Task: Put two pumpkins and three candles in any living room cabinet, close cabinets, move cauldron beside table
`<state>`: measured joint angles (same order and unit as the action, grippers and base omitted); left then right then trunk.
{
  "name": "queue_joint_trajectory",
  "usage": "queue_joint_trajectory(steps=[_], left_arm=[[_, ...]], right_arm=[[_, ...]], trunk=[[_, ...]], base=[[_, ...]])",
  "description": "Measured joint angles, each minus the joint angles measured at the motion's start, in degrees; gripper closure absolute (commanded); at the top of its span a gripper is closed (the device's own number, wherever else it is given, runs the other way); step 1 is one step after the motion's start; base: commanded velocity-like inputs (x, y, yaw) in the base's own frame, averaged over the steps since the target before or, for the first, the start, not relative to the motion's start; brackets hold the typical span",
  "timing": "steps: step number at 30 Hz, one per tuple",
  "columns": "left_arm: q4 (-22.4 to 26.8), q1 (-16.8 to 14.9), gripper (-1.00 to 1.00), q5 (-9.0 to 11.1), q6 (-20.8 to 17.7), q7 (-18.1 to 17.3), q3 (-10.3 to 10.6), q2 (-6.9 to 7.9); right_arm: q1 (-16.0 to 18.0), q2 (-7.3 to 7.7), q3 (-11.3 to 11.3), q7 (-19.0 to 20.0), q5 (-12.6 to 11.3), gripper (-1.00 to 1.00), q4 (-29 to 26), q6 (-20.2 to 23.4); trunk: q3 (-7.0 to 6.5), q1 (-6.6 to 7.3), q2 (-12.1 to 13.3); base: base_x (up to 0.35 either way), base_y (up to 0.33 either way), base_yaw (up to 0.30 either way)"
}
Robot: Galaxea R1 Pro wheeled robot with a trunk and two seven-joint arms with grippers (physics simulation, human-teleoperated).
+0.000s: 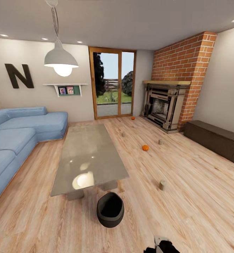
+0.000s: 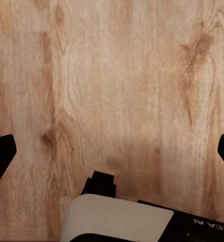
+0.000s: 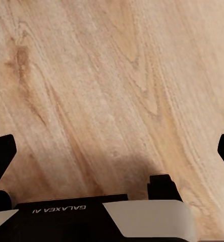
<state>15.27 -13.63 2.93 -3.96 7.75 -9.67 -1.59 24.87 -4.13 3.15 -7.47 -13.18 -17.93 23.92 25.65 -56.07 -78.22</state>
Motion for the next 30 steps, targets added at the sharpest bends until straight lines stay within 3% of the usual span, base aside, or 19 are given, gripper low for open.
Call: queue_joint_trajectory(steps=[11,30], left_arm=[[-0.02,0.0,-1.0,-0.03,0.25,-0.04,0.0,0.01],[-0.03,0.01,-1.0,-0.03,0.27,-0.11,0.0,0.07]], right_arm=[[0.0,0.0,-0.31,0.0,-0.25,-1.0,-0.05,-0.02],[0.0,0.07,-0.34,0.0,-0.44,-1.0,-0.04,-0.22]], trunk=[[0.0,0.0,0.0],[0.0,0.0,0.0]], base=[[-0.291,0.0,0.0],[-0.034,0.007,0.0]])
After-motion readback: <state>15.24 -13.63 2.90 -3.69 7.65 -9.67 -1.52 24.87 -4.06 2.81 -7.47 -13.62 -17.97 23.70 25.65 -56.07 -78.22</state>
